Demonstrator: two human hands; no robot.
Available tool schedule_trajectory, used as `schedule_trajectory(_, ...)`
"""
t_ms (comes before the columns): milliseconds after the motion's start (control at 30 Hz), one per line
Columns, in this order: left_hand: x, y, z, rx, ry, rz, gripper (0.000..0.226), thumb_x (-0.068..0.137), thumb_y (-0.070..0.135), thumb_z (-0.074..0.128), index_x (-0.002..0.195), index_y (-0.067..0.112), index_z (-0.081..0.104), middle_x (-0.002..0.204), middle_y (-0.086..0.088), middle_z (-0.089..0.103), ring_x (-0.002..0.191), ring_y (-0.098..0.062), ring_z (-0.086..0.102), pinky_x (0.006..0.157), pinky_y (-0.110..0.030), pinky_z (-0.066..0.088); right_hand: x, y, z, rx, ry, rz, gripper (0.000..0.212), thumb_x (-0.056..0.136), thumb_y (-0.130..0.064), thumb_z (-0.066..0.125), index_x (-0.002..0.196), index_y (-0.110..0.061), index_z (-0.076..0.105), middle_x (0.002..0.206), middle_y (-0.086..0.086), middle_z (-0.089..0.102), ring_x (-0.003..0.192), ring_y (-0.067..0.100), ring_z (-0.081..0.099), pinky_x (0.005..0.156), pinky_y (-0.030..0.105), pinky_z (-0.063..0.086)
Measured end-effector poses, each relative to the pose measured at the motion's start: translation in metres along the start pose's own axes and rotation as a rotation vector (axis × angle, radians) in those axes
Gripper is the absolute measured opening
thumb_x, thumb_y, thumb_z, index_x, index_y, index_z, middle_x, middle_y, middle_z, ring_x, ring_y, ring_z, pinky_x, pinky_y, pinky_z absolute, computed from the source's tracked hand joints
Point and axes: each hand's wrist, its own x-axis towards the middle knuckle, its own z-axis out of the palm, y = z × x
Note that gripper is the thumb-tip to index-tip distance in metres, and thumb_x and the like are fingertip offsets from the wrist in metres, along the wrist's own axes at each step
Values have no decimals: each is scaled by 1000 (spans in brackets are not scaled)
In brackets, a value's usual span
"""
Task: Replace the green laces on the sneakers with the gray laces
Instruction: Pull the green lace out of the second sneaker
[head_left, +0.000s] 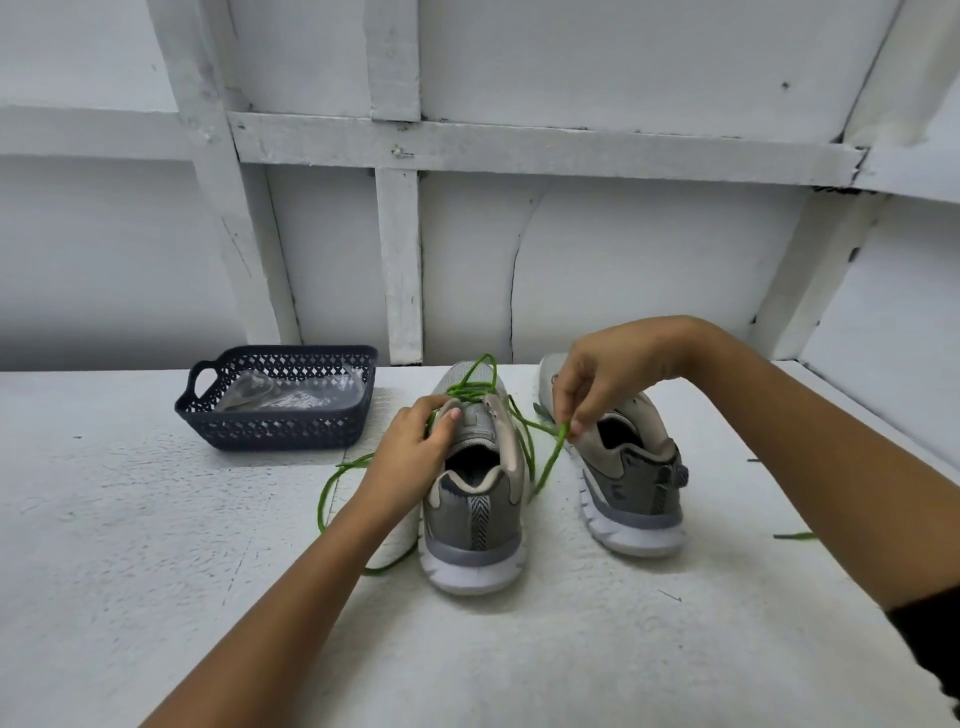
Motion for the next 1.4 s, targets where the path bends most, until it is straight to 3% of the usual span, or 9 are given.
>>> schedule_trajectory(233,-3,2,-1,-12,2,-2,25,97,31,46,116,21,59,113,-2,62,107,-15,55,95,-37,43,32,3,8,41,263,141,23,91,-4,52,110,-7,65,88,4,69,62,8,64,61,22,53)
schedule_trajectory(367,-3,4,-1,3,6,-1,27,97,31,46,117,19,59,114,-2,61,107,-15,54,94,-36,43,66,1,19,154,406,216,30,96,-16,52,102,11,62,86,17,69,45,10,62,41,18,49)
schedule_trajectory(500,-2,2,0,-3,9,-5,26,97,31,46,117,20,59,113,-2,61,105,-14,54,92,-34,43,99,-5,35,297,545,246,20,91,-16,60,91,3,65,65,14,57,40,16,50,35,15,39)
schedule_trajectory(700,2,-2,1,13,5,11,24,97,31,46,115,21,59,112,-3,61,107,-17,54,94,-38,43,114,-5,39,417,624,289,20,85,-5,63,67,-1,56,52,10,46,38,18,42,35,15,34)
schedule_trajectory(800,3,-5,2,9,4,12,23,97,33,46,113,23,59,112,-3,62,107,-17,55,95,-42,43,118,-6,37,384,620,273,11,81,0,57,70,-1,57,63,14,53,51,24,52,47,26,48)
schedule_trajectory(1000,2,-6,2,4,9,10,24,97,34,46,115,25,60,113,-1,62,108,-16,54,97,-41,43,111,2,13,461,887,290,20,86,-11,49,67,-8,46,68,9,53,51,21,54,46,28,47)
schedule_trajectory(1100,2,-8,3,-3,7,5,24,97,34,46,114,26,59,113,0,61,108,-16,54,97,-41,43,109,3,17,579,684,307,20,95,-20,50,84,-2,47,75,14,52,53,22,55,44,26,46)
schedule_trajectory(1200,3,-8,3,-3,9,6,24,97,34,46,114,26,60,114,0,61,109,-15,54,98,-41,42,115,1,32,445,527,270,28,92,-19,59,70,-4,51,62,12,51,52,22,52,49,29,48)
schedule_trajectory(1400,3,-11,4,-15,10,10,22,96,34,47,113,27,59,113,2,61,110,-14,53,99,-38,41,110,2,-2,615,835,280,14,91,-2,48,79,-1,56,66,12,56,50,18,53,43,23,48)
